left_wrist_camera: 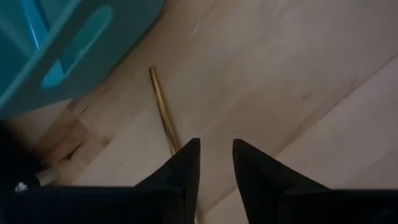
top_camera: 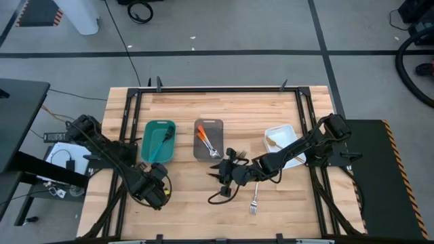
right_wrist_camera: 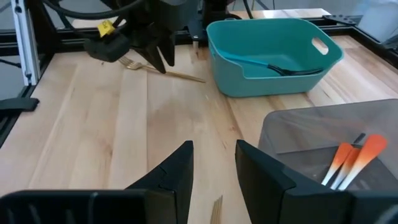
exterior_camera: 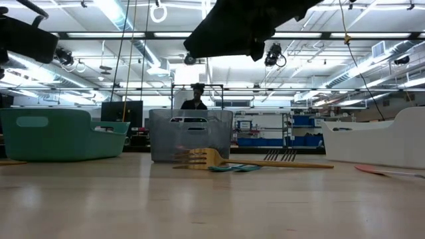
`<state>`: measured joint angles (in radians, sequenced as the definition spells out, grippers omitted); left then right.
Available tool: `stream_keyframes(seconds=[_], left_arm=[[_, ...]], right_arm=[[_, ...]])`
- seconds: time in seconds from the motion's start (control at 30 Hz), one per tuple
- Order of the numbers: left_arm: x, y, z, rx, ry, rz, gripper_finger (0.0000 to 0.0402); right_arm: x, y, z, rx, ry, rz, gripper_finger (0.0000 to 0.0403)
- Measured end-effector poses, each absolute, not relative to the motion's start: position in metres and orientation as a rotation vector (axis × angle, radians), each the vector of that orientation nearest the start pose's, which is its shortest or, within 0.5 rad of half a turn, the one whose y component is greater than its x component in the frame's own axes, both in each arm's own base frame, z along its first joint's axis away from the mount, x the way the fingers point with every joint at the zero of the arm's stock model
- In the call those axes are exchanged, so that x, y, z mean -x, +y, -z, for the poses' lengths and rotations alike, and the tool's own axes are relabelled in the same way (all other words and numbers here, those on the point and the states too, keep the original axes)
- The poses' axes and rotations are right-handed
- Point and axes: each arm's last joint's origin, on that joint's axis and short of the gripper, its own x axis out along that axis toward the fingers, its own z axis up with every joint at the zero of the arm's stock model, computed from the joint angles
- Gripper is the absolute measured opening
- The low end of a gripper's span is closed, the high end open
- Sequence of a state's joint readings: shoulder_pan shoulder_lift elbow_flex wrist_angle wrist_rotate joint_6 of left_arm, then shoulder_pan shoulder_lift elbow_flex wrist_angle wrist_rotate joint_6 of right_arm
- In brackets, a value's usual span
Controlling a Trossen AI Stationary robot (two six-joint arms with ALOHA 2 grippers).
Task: Sort silverware by color (type)
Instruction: Put the gold fork into the white bin
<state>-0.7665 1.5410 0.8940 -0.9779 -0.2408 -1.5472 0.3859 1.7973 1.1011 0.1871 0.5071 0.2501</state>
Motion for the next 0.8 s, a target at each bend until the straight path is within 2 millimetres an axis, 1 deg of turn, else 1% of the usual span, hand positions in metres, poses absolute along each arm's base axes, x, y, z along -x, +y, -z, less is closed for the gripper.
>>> stream_keyframes(seconds=[0.47, 0.53, 0.67, 0.8], left_arm=[[-0.16, -0.175, -0.17, 0.502, 1.263, -0.725, 0.0101], [-0.155, -0.174, -0.165, 0.51, 1.275, -0.748, 0.0097], [-0.145, -0.171, -0.153, 0.534, 1.359, -0.781, 0.0085], [-0.143, -0.172, -0.147, 0.576, 1.359, -0.76, 0.0075]], right_arm=[[-0.364, 0.133, -0.204, -0.012, 0.447, 0.154, 0.0126], [-0.364, 0.133, -0.204, -0.014, 0.449, 0.145, 0.0126], [-0.364, 0.133, -0.204, -0.014, 0.449, 0.143, 0.0126], [-0.364, 0.133, -0.204, -0.014, 0.449, 0.143, 0.0126]])
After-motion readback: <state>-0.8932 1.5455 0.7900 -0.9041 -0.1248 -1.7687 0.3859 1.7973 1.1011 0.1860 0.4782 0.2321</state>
